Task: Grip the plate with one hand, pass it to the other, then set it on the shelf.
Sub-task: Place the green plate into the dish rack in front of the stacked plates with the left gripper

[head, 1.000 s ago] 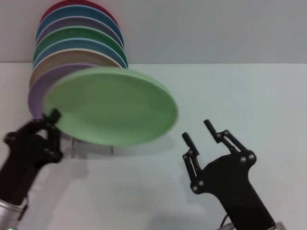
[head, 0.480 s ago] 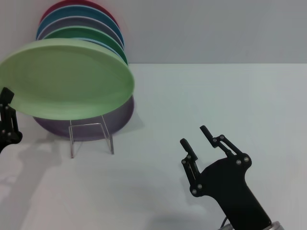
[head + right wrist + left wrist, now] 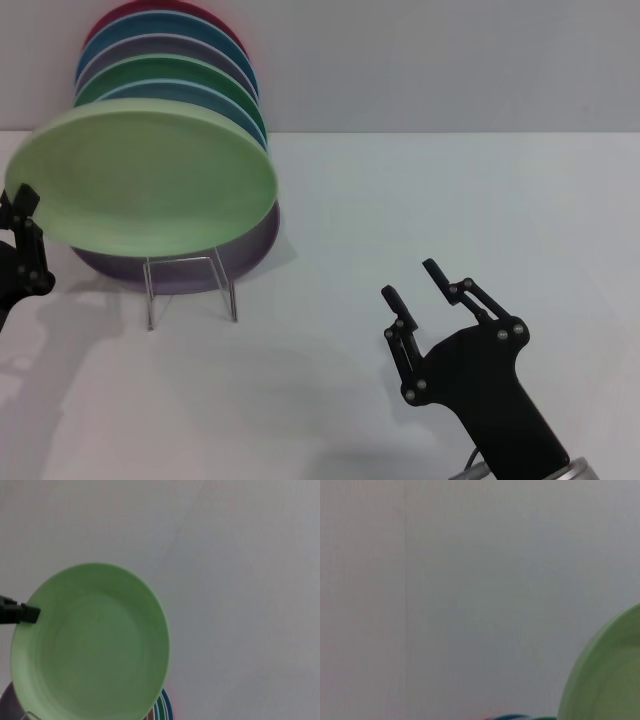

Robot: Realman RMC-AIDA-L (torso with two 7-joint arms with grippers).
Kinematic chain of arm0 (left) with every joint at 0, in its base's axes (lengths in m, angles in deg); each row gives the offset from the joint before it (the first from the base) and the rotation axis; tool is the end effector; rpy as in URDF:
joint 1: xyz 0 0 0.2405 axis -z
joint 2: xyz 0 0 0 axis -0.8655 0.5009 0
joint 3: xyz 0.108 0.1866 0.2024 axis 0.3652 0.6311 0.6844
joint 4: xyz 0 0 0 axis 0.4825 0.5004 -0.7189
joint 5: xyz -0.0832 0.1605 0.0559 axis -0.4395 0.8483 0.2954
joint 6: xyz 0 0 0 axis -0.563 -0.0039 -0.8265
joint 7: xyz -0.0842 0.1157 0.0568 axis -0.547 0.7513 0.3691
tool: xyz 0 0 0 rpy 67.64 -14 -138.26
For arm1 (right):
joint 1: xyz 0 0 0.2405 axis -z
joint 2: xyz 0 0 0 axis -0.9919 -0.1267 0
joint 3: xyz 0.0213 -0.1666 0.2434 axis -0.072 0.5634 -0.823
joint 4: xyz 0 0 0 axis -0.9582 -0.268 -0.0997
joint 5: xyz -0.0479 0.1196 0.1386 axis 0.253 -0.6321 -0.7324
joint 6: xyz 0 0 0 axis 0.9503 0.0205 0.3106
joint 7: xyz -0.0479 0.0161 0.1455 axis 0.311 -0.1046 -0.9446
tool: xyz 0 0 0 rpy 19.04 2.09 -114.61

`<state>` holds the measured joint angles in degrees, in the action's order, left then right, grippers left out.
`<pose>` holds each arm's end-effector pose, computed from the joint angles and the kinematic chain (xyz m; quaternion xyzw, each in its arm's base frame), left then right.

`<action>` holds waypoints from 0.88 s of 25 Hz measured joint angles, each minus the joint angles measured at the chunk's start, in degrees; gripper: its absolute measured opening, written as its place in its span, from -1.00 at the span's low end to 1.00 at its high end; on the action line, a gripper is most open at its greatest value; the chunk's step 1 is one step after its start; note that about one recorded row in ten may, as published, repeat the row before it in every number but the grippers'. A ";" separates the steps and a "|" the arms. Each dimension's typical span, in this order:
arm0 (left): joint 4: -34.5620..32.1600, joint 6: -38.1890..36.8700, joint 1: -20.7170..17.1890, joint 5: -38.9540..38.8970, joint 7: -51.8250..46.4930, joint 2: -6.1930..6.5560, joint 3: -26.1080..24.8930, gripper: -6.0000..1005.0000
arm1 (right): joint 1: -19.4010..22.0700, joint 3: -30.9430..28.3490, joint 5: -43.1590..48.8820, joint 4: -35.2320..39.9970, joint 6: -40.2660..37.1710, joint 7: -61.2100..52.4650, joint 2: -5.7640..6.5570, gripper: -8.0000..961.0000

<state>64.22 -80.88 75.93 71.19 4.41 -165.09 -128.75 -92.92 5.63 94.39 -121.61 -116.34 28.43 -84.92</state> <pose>-0.3287 0.2767 -0.0052 -0.6966 -0.1072 -0.3892 0.5931 0.2297 0.1988 -0.1114 -0.7589 -0.0530 0.2674 0.5914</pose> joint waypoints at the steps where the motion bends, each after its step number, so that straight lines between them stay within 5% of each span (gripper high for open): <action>1: -0.07 0.52 0.00 0.00 0.19 -0.03 -0.03 -0.93 | 0.00 0.00 0.00 0.00 0.00 0.00 0.00 -0.21; 22: -1.62 9.03 -0.20 0.41 2.43 -0.41 0.91 -0.92 | -0.46 -0.88 0.00 0.66 -0.02 0.00 0.09 -0.21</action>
<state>62.61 -71.85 75.73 71.61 6.84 -165.50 -127.84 -93.37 4.75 94.39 -120.95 -116.36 28.44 -84.83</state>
